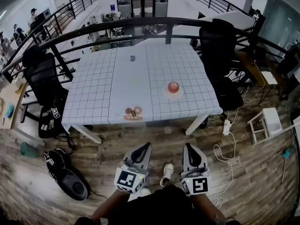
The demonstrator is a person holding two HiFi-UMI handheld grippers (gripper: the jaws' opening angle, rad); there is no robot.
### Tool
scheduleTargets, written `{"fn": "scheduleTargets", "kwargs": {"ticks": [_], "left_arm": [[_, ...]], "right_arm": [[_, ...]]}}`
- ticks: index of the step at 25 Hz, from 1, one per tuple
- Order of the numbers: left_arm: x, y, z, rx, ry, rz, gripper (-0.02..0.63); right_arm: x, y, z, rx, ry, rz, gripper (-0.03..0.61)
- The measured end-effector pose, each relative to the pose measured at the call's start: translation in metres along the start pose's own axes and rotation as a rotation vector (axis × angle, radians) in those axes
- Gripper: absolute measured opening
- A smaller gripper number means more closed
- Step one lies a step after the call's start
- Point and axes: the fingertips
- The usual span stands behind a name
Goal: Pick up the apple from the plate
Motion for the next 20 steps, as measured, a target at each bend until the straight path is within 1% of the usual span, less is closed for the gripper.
{"fn": "scheduleTargets", "kwargs": {"ticks": [7,9,13,17,20], "left_arm": [[0.005,-0.004,-0.069,0.033,-0.013,-0.03,0.022],[0.005,-0.006,-0.088,0.043,-0.018,-0.024,0.021],[0.01,-0.006,-0.124,0.034,-0.021,-0.009,0.021],[0.017,-0.008,-0.155,0.046,-0.051,-0.014,0.021],[0.019,-0.007,-0.174,0.077,-0.068,-0.018,0.022]], "right_arm": [[-0.046,0.027,-0.047,0.004,-0.015,-0.037,0.024],[-0.061,0.037,-0.058,0.003,-0.019,-0.054,0.023],[-0.082,0.06,-0.081,0.023,-0.042,-0.067,0.023],[-0.1,0.068,-0.106,0.009,-0.061,-0.087,0.023],[-0.111,0.074,-0.122,0.0,-0.082,-0.093,0.023]]}}
Point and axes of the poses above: the fingertips, and each gripper's own axes: z backward along the fingers, x to its left, y out of its underside, and after that the axes turned 14 degrees about z, right-handed
